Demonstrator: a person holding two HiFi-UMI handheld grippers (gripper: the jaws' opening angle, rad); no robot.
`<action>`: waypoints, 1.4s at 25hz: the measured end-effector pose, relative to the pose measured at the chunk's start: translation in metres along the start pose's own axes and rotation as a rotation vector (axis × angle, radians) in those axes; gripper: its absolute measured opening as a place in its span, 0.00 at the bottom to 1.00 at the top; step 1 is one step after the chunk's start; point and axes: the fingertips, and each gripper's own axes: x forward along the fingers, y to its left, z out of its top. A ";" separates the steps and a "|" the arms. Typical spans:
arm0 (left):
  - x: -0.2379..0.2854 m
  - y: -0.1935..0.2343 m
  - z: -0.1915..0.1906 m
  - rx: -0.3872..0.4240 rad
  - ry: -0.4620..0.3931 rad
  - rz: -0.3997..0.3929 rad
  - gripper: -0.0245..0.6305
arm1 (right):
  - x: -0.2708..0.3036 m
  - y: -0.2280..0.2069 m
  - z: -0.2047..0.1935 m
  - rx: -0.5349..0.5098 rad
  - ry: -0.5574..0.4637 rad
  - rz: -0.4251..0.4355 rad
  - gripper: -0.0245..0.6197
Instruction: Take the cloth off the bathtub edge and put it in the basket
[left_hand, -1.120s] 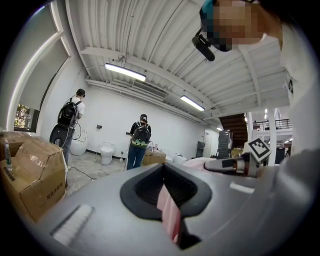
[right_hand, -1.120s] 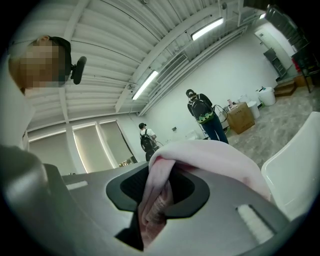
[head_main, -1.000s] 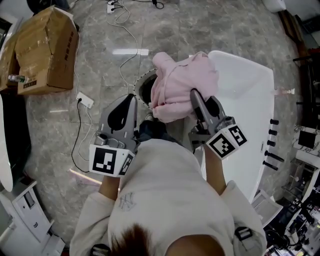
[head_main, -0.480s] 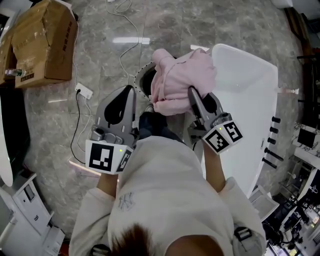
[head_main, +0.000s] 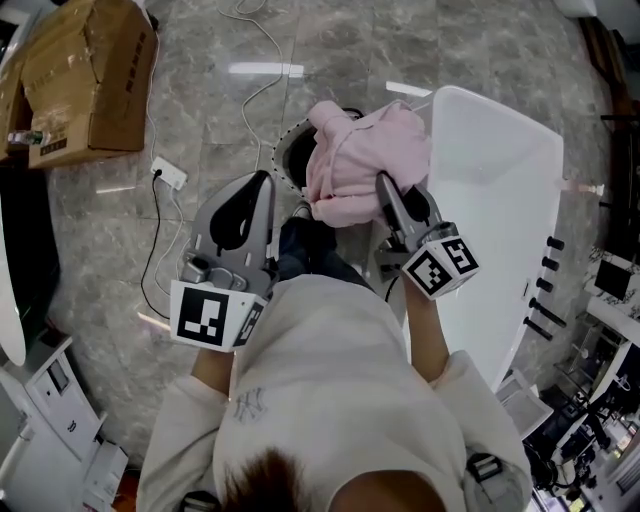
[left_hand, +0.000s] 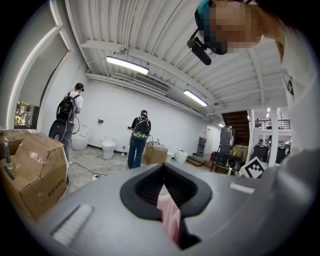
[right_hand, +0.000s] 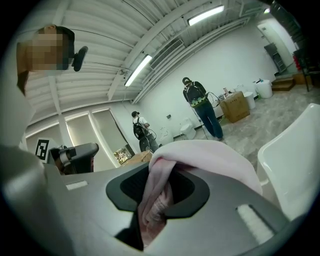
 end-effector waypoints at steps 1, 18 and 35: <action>0.001 0.001 0.000 -0.001 0.001 0.000 0.11 | 0.002 -0.002 -0.002 0.002 0.006 -0.003 0.16; 0.014 0.009 -0.011 -0.012 0.037 0.001 0.11 | 0.029 -0.046 -0.059 0.033 0.091 -0.060 0.16; 0.036 0.016 -0.048 -0.002 0.089 -0.024 0.11 | 0.049 -0.096 -0.128 0.090 0.155 -0.157 0.16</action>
